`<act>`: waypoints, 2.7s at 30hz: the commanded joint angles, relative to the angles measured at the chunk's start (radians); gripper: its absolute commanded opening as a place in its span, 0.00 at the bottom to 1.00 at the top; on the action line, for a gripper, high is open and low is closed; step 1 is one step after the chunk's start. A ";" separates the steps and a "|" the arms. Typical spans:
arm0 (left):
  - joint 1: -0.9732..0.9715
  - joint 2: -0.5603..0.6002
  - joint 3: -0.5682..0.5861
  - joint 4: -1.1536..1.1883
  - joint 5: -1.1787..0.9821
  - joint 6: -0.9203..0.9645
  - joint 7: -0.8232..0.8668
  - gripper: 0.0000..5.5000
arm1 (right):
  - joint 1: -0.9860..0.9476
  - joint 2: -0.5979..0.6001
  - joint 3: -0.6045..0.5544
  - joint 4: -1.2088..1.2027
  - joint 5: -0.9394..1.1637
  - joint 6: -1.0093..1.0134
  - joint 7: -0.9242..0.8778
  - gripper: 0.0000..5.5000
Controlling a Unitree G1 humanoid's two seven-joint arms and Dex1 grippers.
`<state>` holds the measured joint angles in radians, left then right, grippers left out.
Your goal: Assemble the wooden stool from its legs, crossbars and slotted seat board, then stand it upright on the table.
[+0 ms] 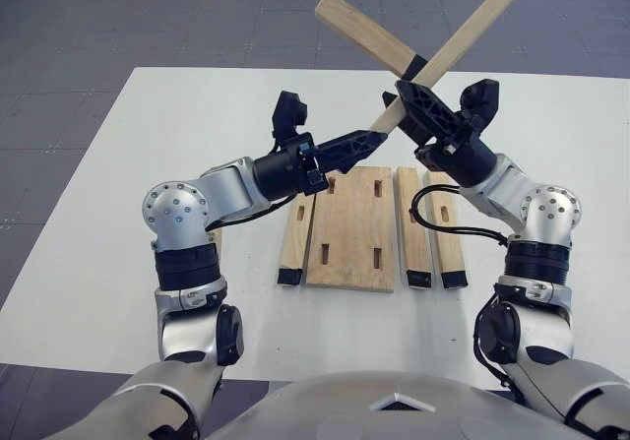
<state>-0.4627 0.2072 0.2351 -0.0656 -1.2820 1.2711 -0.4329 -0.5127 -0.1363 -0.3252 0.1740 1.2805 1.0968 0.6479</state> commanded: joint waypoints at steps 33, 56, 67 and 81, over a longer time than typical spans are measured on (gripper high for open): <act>0.210 0.443 -0.167 -0.188 0.415 -0.295 -0.351 0.69 | 0.003 -0.169 0.064 0.003 -0.237 -0.182 0.076 0.37; 0.347 0.593 -0.643 -0.338 1.072 -0.633 -0.413 0.69 | 0.053 -0.198 0.210 -0.073 -0.544 -0.371 0.143 0.37; 0.308 0.625 -0.651 -0.253 1.190 -0.686 -0.430 0.69 | 0.083 -0.214 0.237 -0.116 -0.585 -0.382 0.175 0.37; 0.252 0.707 -0.641 -0.081 1.260 -0.878 -0.570 0.69 | 0.067 -0.226 0.377 -0.058 -0.753 -0.643 0.371 0.37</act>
<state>-0.2069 0.8792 -0.3907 -0.2309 -0.0908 0.4090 -0.9796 -0.4191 -0.3616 0.0321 0.0842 0.5515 0.4892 0.9888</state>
